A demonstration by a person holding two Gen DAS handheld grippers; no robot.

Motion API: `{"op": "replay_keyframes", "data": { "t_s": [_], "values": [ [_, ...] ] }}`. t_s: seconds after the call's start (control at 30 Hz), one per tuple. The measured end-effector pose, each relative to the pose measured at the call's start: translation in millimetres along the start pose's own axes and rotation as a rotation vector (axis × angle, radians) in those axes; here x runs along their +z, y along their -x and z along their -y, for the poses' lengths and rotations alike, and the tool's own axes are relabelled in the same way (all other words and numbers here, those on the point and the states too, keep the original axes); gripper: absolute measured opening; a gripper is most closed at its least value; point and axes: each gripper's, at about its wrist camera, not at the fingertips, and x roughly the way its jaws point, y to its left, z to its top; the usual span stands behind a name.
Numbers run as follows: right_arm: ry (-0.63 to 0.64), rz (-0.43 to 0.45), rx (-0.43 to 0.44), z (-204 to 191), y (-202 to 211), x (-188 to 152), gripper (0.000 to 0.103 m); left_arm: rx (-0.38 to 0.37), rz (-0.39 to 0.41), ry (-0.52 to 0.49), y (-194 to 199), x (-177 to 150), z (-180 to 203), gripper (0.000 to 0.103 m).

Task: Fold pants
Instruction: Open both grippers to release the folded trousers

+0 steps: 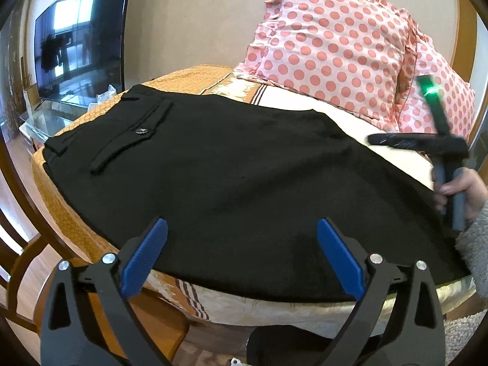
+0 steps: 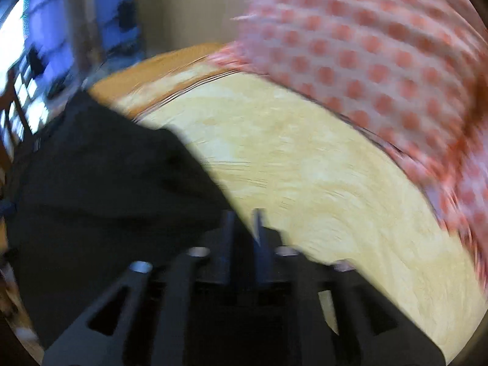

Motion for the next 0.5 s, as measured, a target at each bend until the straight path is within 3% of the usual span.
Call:
{"op": "replay_keyframes", "data": {
  "t_s": [0.07, 0.13, 0.2, 0.3, 0.43, 0.5],
  "values": [
    [-0.079, 0.049, 0.044, 22.8, 31.7, -15.2, 0.069, -0.041, 0.019, 0.019, 8.7, 0.0, 0.2, 0.097],
    [-0.09, 0.082, 0.027, 35.9, 58.6, -35.4, 0.067, -0.091, 0.055, 0.015, 19.3, 0.4, 7.1, 0.097],
    [-0.093, 0.111, -0.068, 55.1, 88.7, -64.8, 0.061, -0.11, 0.087, -0.035, 26.3, 0.9, 22.2, 0.097],
    [-0.194, 0.14, -0.227, 101.7, 126.0, -102.8, 0.061, -0.13, 0.098, -0.091, 26.3, 0.1, 42.6, 0.097],
    [-0.521, 0.165, -0.508, 207.0, 191.3, -176.2, 0.061, -0.148, 0.046, -0.083, 10.1, -2.4, 50.7, 0.097],
    [-0.644, 0.163, -0.604, 247.8, 217.4, -210.3, 0.061, -0.139, -0.003, -0.066, -2.8, -5.6, 49.8, 0.097]
  ]
}}
